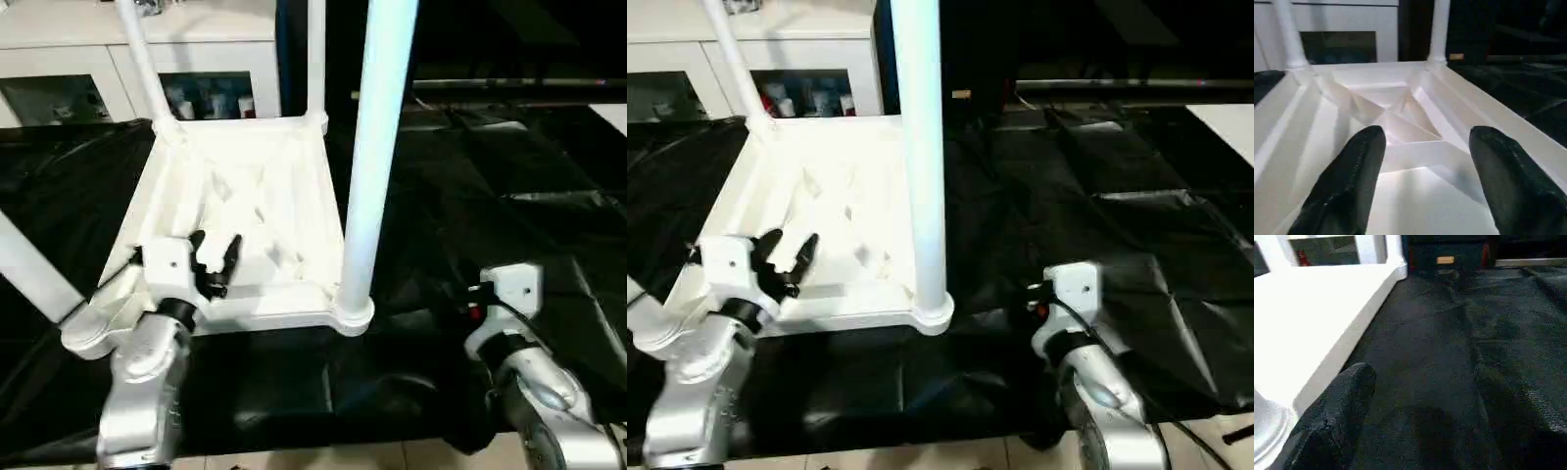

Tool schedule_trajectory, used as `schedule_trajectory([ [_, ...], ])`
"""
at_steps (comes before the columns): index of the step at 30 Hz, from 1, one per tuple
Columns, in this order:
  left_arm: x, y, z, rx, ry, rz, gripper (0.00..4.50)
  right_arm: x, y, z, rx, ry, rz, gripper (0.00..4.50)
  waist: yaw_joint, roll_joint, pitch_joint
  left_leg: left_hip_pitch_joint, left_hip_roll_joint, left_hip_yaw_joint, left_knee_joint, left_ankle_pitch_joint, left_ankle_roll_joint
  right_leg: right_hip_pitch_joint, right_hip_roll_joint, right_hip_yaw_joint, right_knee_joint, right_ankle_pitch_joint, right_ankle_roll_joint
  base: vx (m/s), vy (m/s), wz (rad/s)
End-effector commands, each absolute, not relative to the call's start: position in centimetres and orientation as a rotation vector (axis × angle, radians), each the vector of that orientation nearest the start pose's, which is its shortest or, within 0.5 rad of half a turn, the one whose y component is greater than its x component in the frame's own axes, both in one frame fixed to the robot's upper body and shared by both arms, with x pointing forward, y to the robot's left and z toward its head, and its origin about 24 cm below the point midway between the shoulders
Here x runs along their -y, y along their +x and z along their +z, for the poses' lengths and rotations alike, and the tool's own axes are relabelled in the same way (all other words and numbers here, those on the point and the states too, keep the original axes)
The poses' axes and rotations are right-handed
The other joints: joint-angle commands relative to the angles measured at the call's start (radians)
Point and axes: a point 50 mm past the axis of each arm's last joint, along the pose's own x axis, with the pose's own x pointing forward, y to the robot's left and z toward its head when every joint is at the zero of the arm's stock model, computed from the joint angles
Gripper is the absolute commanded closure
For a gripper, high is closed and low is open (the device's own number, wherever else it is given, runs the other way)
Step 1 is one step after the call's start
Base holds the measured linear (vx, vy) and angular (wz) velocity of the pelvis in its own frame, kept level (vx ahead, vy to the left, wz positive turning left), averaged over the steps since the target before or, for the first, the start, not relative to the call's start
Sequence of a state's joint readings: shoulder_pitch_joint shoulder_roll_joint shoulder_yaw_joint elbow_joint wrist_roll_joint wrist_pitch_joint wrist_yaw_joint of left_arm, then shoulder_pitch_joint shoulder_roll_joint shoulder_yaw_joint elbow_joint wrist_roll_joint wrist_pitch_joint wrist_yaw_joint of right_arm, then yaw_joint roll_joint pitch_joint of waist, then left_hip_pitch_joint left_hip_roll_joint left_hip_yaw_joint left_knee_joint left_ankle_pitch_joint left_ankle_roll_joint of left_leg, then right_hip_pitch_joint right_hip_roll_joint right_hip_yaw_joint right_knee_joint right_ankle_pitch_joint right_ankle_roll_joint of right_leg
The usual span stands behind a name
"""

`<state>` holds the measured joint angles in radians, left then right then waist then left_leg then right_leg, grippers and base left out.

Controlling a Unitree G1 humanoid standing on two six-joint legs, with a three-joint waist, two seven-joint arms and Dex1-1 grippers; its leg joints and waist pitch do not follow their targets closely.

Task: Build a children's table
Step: Rotate leg to tighten

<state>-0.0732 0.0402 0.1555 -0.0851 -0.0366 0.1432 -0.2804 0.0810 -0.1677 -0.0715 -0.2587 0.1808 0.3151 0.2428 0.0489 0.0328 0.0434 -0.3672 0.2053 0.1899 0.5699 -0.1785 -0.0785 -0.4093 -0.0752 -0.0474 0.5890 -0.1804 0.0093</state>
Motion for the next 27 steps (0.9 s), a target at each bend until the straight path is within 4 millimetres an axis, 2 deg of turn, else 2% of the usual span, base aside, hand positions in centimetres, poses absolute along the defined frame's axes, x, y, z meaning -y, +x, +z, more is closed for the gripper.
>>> schedule_trajectory([
  [1,-18.1,26.8,6.9,0.016,0.014,-0.116,0.98,17.6,23.8,5.2,-0.16,0.033,0.207,0.57,-0.001,0.004,-0.05,0.001,0.011,-0.015,-0.064,-0.315,0.022,0.035,-0.034,0.029,-0.091,-0.342,-0.062,0.0,0.0,0.0],
  [2,-18.5,26.9,6.9,0.015,0.016,-0.096,0.98,17.2,23.9,5.0,-0.17,0.041,0.233,0.57,-0.001,0.01,-0.051,0.002,0.011,-0.016,-0.063,-0.315,0.02,0.036,-0.034,0.028,-0.091,-0.335,-0.064,0.0,0.0,0.0],
  [3,-18.5,26.9,6.9,0.015,0.016,-0.096,0.98,17.2,23.9,5.0,-0.17,0.041,0.233,0.57,-0.004,0.005,-0.05,0.0,0.01,-0.016,-0.063,-0.314,0.021,0.037,-0.033,0.028,-0.091,-0.321,-0.07,0.0,0.0,0.0],
  [4,-18.8,27.0,6.7,0.01,0.031,-0.088,0.98,16.7,24.1,4.7,-0.178,0.036,0.248,0.57,-0.003,0.018,-0.052,0.001,0.009,-0.017,-0.062,-0.31,0.019,0.038,-0.034,0.027,-0.088,-0.312,-0.073,0.0,0.0,0.0],
  [5,-19.0,27.0,6.6,0.005,0.046,-0.087,0.98,16.3,24.1,4.6,-0.189,0.014,0.269,0.57,-0.01,0.0,-0.054,-0.003,0.009,-0.016,-0.06,-0.293,0.022,0.042,-0.031,0.027,-0.085,-0.262,-0.087,0.0,0.0,0.0],
  [6,-19.0,27.0,6.6,0.005,0.046,-0.087,0.98,16.3,24.1,4.6,-0.189,0.014,0.269,0.57,-0.01,0.0,-0.054,-0.003,0.009,-0.016,-0.06,-0.293,0.022,0.042,-0.031,0.027,-0.085,-0.262,-0.087,0.0,0.0,0.0],
  [8,-18.7,26.6,6.3,-0.009,0.057,-0.093,0.98,16.2,23.9,4.4,-0.197,-0.007,0.297,0.57,-0.006,0.006,-0.059,-0.012,0.01,-0.016,-0.053,-0.201,0.039,0.043,-0.035,0.029,-0.076,-0.16,-0.118,0.0,0.0,0.0],
  [9,-18.4,26.3,6.1,-0.02,0.047,-0.1,0.98,16.2,23.8,4.3,-0.205,-0.011,0.303,0.57,-0.007,-0.007,-0.065,-0.025,0.005,-0.01,-0.038,-0.074,0.084,0.037,-0.029,0.024,-0.07,-0.01,-0.154,0.0,0.0,0.0],
  [10,-18.3,26.0,5.9,-0.029,0.05,-0.111,0.98,16.2,23.7,4.1,-0.209,-0.014,0.305,0.57,-0.004,0.0,-0.073,-0.03,0.0,-0.01,-0.026,0.017,0.112,0.033,-0.028,0.021,-0.057,0.101,-0.182,0.0,0.0,0.0],
  [11,-18.2,25.9,5.8,-0.035,0.052,-0.118,0.98,16.1,23.8,4.0,-0.212,-0.017,0.305,0.57,-0.003,-0.004,-0.083,-0.045,-0.015,-0.004,-0.002,0.188,0.196,0.012,-0.014,0.008,-0.047,0.325,-0.228,0.0,0.0,0.0],
  [12,-18.2,25.8,5.7,-0.037,0.054,-0.119,0.98,16.1,23.8,4.0,-0.212,-0.017,0.306,0.57,-0.001,0.005,-0.102,-0.047,-0.022,-0.009,0.018,0.281,0.235,0.012,-0.012,0.003,-0.027,0.445,-0.25,-0.062,0.012,0.07],
  [13,-18.1,25.5,5.4,-0.061,0.065,-0.125,0.98,16.1,23.8,3.9,-0.215,-0.019,0.311,0.57,0.004,0.004,-0.112,-0.069,-0.033,-0.011,0.039,0.34,0.33,-0.017,-0.005,-0.02,-0.034,0.51,-0.28,-0.062,0.012,0.07],
  [14,-18.1,25.3,5.2,-0.073,0.064,-0.125,0.98,16.1,23.9,3.9,-0.218,-0.017,0.319,0.57,0.0,-0.001,-0.11,-0.077,-0.034,-0.01,0.039,0.275,0.346,-0.019,-0.007,-0.024,-0.049,0.426,-0.277,-0.117,0.011,0.06],
  [15,-18.2,25.1,5.1,-0.077,0.062,-0.123,0.98,16.1,23.9,3.9,-0.217,-0.01,0.327,0.57,0.003,0.006,-0.095,-0.071,-0.016,-0.01,0.029,0.039,0.325,-0.026,-0.019,-0.034,-0.085,0.068,-0.252,-0.144,0.03,0.03],
  [16,-18.5,24.7,4.9,-0.084,0.052,-0.113,0.98,16.0,23.9,3.8,-0.222,-0.002,0.344,0.57,-0.01,0.015,-0.065,-0.038,0.002,-0.011,0.007,-0.305,0.227,-0.034,-0.023,-0.05,-0.122,-0.422,-0.163,-0.144,0.03,0.03],
  [17,-18.5,24.6,4.8,-0.087,0.054,-0.112,0.98,16.0,23.8,3.8,-0.225,-0.004,0.349,0.57,-0.022,0.018,-0.049,-0.012,0.008,-0.017,0.003,-0.461,0.158,-0.044,-0.018,-0.066,-0.137,-0.603,-0.094,-0.182,0.035,-0.02],
  [18,-18.6,24.5,4.7,-0.09,0.056,-0.112,0.98,16.0,23.7,3.8,-0.227,-0.005,0.353,0.57,-0.039,0.024,-0.029,0.021,0.008,-0.024,0.007,-0.621,0.09,-0.065,-0.004,-0.106,-0.17,-0.733,-0.006,-0.177,0.008,-0.11],
  [19,-18.7,24.2,4.5,-0.102,0.062,-0.122,0.98,16.1,23.5,3.8,-0.23,-0.01,0.359,0.57,0.013,0.056,-0.013,-0.102,0.097,-0.054,-0.168,-0.917,-0.004,0.111,-0.001,-0.084,0.156,-0.428,0.005,-0.177,0.008,-0.11],
  [20,-18.8,23.9,4.4,-0.106,0.073,-0.129,0.98,16.3,23.4,3.8,-0.226,-0.007,0.361,0.57,0.081,0.055,-0.003,-0.117,0.063,0.043,-0.198,-1.002,-0.047,0.089,0.027,-0.102,0.187,-0.295,-0.052,-0.205,0.021,0.01],
  [21,-18.9,23.6,4.2,-0.109,0.08,-0.133,0.98,16.5,23.3,3.9,-0.215,0.015,0.36,0.57,0.088,0.048,-0.015,-0.097,0.067,0.045,-0.181,-0.933,-0.017,0.095,0.011,-0.047,0.193,-0.344,-0.041,-0.159,-0.047,0.12],
  [22,-19.0,23.4,4.2,-0.111,0.083,-0.134,0.98,16.6,23.2,4.0,-0.207,0.031,0.36,0.57,0.054,-0.042,-0.044,0.011,0.041,0.013,-0.018,-0.648,-0.062,0.021,-0.071,0.047,0.048,-0.824,0.051,-0.159,-0.047,0.12],
  [23,-19.2,23.2,4.1,-0.113,0.081,-0.13,0.98,16.8,23.2,4.1,-0.198,0.043,0.363,0.57,0.06,-0.046,0.009,0.081,-0.007,-0.011,0.196,-0.418,-0.04,-0.116,-0.185,0.069,-0.155,-1.213,0.032,0.029,-0.089,0.0],
  [24,-19.4,23.1,4.0,-0.118,0.086,-0.124,0.98,16.8,23.2,4.1,-0.189,0.052,0.373,0.57,0.057,-0.052,-0.015,0.018,-0.031,-0.06,0.179,-0.171,0.02,-0.048,-0.155,0.121,-0.126,-1.204,0.007,0.065,0.002,-0.19],
  [25,-19.5,22.9,4.0,-0.123,0.102,-0.12,1.0,16.8,23.1,4.2,-0.186,0.067,0.396,0.39,0.092,-0.027,-0.003,-0.036,-0.016,-0.092,0.09,-0.093,0.012,0.041,-0.14,0.091,-0.084,-0.943,-0.016,0.065,0.002,-0.19],
  [26,-19.5,22.9,4.0,-0.123,0.102,-0.12,0.83,16.8,23.1,4.2,-0.186,0.067,0.396,0.22,0.087,-0.014,-0.015,-0.011,-0.001,-0.096,0.049,-0.162,-0.005,0.034,-0.108,0.082,-0.058,-0.777,-0.055,0.0,0.0,0.0],
  [27,-19.9,22.4,4.4,-0.12,0.108,-0.091,0.72,16.3,22.9,4.5,-0.172,0.12,0.451,0.22,0.072,-0.003,-0.023,0.026,0.032,-0.097,-0.009,-0.325,-0.024,0.02,-0.035,0.057,-0.014,-0.433,-0.112,-0.166,0.011,0.29],
])
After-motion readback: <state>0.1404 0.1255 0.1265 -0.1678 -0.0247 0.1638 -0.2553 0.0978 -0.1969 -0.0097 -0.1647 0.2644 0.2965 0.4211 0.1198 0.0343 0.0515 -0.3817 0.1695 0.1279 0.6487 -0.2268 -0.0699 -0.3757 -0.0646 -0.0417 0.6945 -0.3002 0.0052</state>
